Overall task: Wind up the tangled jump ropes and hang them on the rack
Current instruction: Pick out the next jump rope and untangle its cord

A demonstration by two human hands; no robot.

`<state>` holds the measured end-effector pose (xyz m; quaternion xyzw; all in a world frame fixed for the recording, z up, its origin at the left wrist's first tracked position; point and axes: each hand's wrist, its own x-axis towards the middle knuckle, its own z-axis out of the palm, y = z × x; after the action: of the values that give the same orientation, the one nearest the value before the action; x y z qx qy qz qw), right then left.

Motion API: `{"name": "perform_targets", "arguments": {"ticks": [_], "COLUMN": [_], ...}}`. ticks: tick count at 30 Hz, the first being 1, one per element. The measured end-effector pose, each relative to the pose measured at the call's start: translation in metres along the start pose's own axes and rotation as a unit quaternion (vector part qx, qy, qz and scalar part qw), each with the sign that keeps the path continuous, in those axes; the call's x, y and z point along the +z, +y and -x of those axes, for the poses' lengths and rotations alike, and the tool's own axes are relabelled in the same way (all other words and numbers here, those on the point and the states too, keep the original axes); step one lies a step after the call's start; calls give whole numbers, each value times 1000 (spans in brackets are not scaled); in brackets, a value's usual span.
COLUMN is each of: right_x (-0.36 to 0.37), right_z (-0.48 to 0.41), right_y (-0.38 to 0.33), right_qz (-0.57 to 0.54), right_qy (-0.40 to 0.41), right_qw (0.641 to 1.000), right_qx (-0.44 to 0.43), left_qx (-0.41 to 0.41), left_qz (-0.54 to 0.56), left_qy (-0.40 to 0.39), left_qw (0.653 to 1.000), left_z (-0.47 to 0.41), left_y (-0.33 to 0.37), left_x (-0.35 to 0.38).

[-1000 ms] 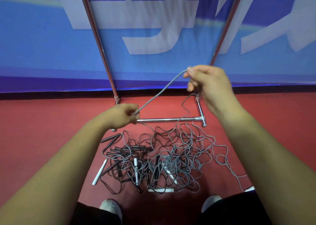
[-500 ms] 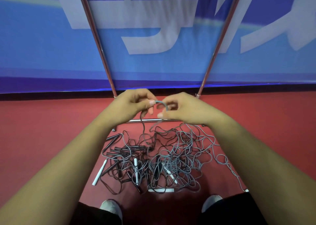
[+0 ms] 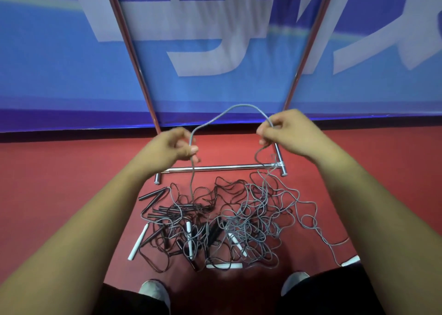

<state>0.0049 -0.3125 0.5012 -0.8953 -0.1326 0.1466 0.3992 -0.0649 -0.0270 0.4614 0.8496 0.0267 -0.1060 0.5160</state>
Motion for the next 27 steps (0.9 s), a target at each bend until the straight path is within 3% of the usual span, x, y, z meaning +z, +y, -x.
{"name": "perform_targets", "arguments": {"ticks": [1, 3, 6, 10, 12, 16, 17, 19, 21, 23, 25, 27], "right_x": [1, 8, 29, 32, 26, 14, 10, 2, -3, -7, -8, -6], "right_z": [1, 5, 11, 19, 19, 16, 13, 8, 5, 0, -1, 0], "right_y": [0, -5, -22, -35, -38, -44, -41, -34, -26, -15, -9, -7], "right_qz": [54, 122, 48, 4, -52, -282, -330, -375, -323, -232, -150, -1], "right_qy": [-6, -20, -79, -129, -97, 32, 69, 134, 191, 200, 151, 93], "right_qw": [998, 992, 988, 983, 984, 949, 933, 912, 924, 950, 977, 995], "right_qx": [14, -21, -122, -132, -138, -140, -128, -98, -78, -63, -23, -22], "left_qx": [29, 86, 122, 138, 125, -15, -41, -49, -20, 29, 84, 116], "left_qz": [64, 86, 54, 79, 61, -169, -190, -179, -106, 36, 94, 82], "left_qy": [-6, -43, -100, -69, -108, -262, -267, -199, -58, 24, 18, -21], "left_qw": [998, 992, 986, 985, 984, 950, 944, 962, 992, 999, 992, 990], "left_z": [3, 9, 13, 9, 5, -2, -3, -6, -7, -5, 3, 10], "left_y": [12, 32, 41, 37, 28, -25, -36, -44, -32, -9, 15, 28], "left_x": [3, 11, 20, 20, 20, 24, 25, 23, 21, 19, 20, 23]}}
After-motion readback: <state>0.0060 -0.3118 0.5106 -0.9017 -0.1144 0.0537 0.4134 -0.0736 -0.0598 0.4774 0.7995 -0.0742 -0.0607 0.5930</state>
